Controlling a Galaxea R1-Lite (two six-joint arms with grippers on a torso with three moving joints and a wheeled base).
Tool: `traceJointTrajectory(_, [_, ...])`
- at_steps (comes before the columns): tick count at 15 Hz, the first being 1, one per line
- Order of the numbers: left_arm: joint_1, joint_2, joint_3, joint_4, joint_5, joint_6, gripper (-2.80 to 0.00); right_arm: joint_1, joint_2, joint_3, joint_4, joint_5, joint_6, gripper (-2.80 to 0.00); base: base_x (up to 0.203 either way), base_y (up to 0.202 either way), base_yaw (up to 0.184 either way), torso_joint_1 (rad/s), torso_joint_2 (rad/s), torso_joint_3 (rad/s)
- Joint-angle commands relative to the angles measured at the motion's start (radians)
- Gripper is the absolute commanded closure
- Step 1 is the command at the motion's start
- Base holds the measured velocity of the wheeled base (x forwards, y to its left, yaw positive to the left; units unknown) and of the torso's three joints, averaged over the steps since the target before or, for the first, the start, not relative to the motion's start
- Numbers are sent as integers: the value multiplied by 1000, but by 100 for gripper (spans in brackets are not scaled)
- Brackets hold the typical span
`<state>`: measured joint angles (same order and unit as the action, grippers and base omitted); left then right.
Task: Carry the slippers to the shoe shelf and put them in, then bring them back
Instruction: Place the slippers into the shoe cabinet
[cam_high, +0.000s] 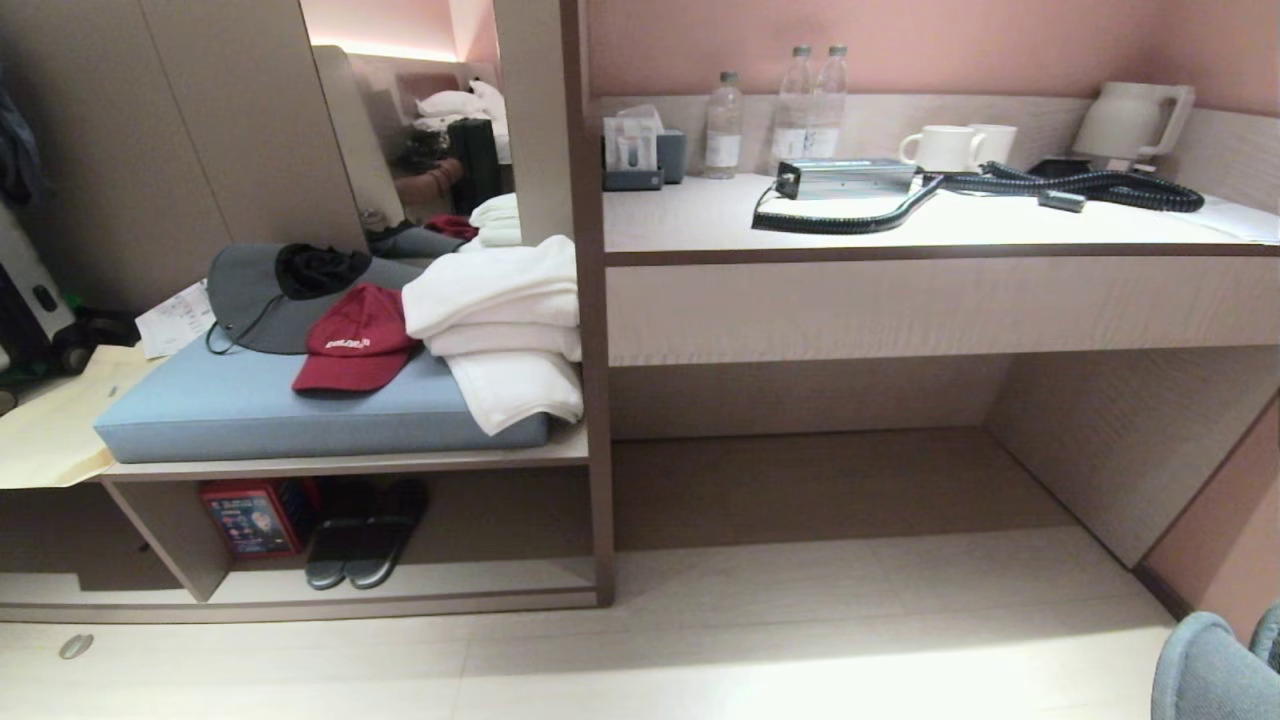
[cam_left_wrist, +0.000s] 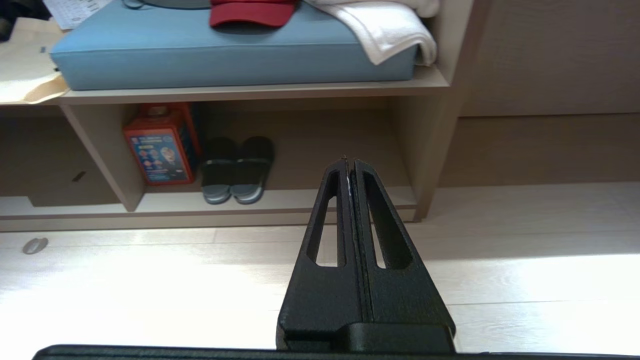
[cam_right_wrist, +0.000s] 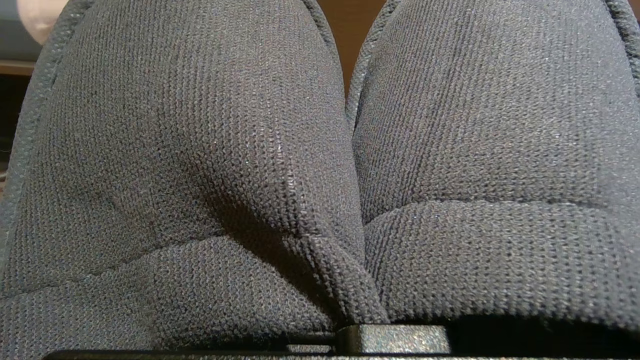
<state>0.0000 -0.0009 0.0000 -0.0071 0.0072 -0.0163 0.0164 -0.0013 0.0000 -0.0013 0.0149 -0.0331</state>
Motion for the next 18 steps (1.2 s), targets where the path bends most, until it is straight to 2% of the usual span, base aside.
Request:
traceJointTrajectory(1, [0,1,0,-1,0,-1,0,0,1,0,0,0,-1,0,0,198,1,-2,7,2])
traceJointTrajectory(18, [0,1,0,-2,0,-1,0,0,1,0,0,0,-1,0,0,196,-2,4,2,3])
